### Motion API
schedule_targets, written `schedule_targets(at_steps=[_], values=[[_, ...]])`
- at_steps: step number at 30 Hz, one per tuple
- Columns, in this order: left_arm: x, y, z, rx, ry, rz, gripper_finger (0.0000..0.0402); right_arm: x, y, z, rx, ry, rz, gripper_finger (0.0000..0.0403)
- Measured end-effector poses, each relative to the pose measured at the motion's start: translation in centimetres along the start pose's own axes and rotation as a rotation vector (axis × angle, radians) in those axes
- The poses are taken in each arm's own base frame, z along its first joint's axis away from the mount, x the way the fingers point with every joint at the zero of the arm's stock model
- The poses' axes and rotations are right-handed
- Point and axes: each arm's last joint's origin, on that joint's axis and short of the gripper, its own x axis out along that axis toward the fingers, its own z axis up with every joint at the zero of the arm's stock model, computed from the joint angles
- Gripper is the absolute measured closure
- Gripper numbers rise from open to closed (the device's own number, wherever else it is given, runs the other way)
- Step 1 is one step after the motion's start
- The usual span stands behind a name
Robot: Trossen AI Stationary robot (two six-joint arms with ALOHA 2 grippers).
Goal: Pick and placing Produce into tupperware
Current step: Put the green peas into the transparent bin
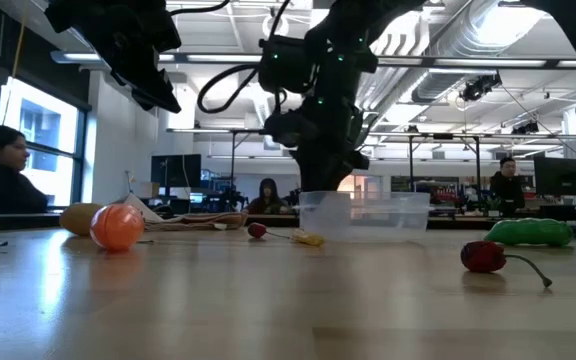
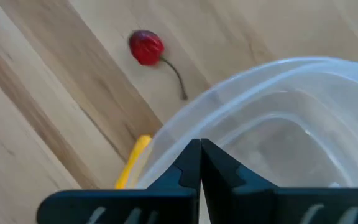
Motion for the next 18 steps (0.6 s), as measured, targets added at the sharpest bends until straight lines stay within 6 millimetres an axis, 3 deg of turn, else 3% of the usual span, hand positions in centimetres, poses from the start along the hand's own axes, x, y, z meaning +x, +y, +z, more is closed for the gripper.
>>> schedule_targets(at_steps=[10,18], values=[[0.0,0.0,0.0,0.0,-0.001,0.0,0.0318,-0.4,-0.2,-0.4,-0.042,0.029,-0.025,0.0402],[0.0,0.0,-0.1,0.0,0.005,0.001,0.0318,-1.9,-1.0,-1.7,-0.059,0.082,-0.206,0.0402]])
